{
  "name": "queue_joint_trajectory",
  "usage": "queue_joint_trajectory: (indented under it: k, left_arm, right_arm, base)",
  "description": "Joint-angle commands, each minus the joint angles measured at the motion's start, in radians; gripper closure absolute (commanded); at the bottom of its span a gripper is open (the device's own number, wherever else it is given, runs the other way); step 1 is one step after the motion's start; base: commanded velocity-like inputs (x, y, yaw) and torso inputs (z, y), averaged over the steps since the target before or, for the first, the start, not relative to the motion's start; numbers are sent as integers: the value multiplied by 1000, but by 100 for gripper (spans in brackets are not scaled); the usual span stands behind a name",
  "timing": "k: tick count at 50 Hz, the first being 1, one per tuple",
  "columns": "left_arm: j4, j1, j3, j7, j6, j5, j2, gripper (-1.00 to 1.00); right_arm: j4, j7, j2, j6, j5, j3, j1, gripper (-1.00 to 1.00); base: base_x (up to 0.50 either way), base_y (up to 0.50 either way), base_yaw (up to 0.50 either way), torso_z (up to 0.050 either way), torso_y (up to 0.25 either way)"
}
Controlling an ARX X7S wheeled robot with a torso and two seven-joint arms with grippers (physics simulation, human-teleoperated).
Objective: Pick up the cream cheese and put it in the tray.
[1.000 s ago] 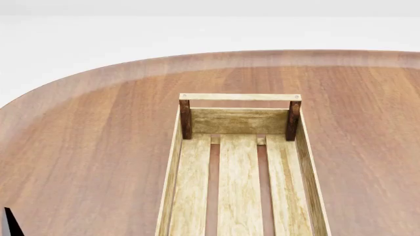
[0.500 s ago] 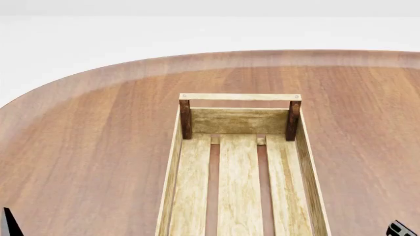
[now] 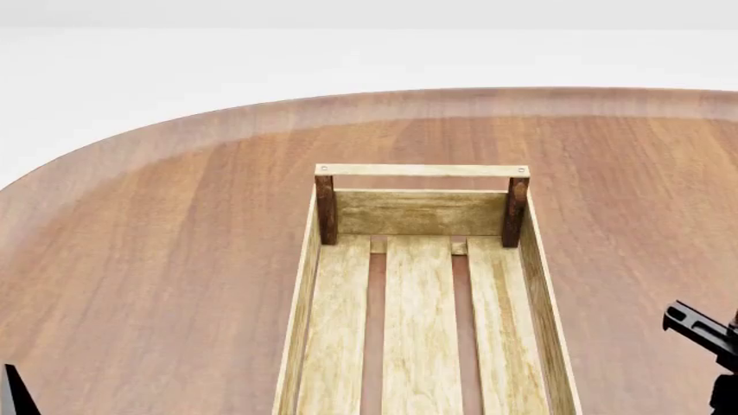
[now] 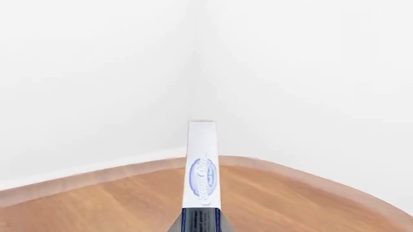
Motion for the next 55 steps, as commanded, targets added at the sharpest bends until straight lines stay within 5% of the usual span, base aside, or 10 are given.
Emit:
queue_joint_trajectory:
  k: [1, 55]
  left_arm:
    - [2, 0, 1, -3, -2, 0, -2, -100]
    - [-2, -4, 11, -12, -1, 3, -7, -100]
  right_arm:
    - [34, -12, 11, 63, -32, -33, 112, 100]
    - [480, -80, -9, 165, -112, -160, 593, 100]
  base:
    - [0, 0, 0, 0, 0]
    - [0, 0, 0, 0, 1]
